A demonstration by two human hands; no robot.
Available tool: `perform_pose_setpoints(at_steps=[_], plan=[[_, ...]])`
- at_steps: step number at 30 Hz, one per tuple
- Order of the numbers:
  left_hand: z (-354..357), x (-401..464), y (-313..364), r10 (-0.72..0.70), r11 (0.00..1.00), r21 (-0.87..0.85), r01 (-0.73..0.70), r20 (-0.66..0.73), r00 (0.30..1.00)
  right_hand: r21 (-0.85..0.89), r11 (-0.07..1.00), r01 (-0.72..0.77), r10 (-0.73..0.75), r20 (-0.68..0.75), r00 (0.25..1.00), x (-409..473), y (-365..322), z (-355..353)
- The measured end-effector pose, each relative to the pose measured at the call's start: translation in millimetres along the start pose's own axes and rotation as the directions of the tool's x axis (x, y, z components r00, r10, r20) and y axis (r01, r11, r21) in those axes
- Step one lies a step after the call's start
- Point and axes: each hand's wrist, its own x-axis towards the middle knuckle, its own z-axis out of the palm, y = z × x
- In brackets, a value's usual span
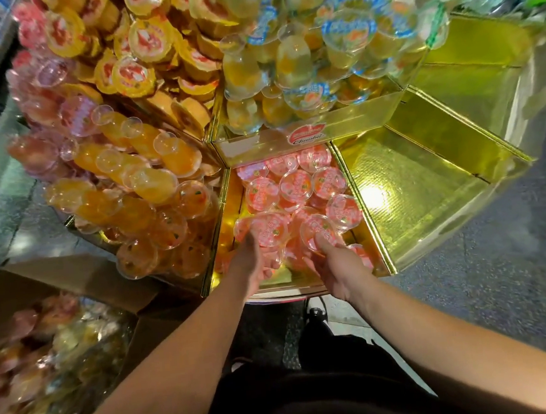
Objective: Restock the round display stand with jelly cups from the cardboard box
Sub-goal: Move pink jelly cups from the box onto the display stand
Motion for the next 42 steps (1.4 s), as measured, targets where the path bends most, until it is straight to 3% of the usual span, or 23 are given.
perform_pose_setpoints(at_steps=[4, 10, 13, 19, 27, 35, 42], plan=[[3, 2, 2, 0.088, 0.978, 0.196, -0.073, -0.070, 0.994, 0.052, 0.998, -0.031, 0.031, 0.001, 1.000, 7, -2, 8], [3, 20, 7, 0.247, 0.884, 0.427, -0.193, -0.075, 0.966, -0.041, 0.999, 0.026, -0.029, -0.067, 0.997, 23, 2, 21], [9, 16, 11, 0.240, 0.884, 0.422, -0.202, -0.036, 0.970, -0.048, 0.998, 0.034, -0.039, -0.100, 0.994, 27, -1, 24], [7, 19, 11, 0.280, 0.886, 0.410, -0.214, -0.108, 0.954, -0.042, 0.997, 0.063, -0.067, -0.123, 0.990, 33, -12, 25], [10, 19, 10, 0.319, 0.874, 0.418, -0.246, -0.114, 0.941, -0.197, 0.978, 0.063, -0.087, -0.116, 0.989, 40, -12, 23], [16, 19, 16, 0.189, 0.918, 0.375, -0.132, -0.117, 0.975, -0.345, 0.937, 0.050, -0.084, -0.086, 0.993, 40, -16, 19], [8, 10, 26, 0.074, 0.961, 0.274, -0.047, -0.091, 0.993, -0.448, 0.894, -0.006, 0.007, 0.002, 1.000, 28, -21, 9]])
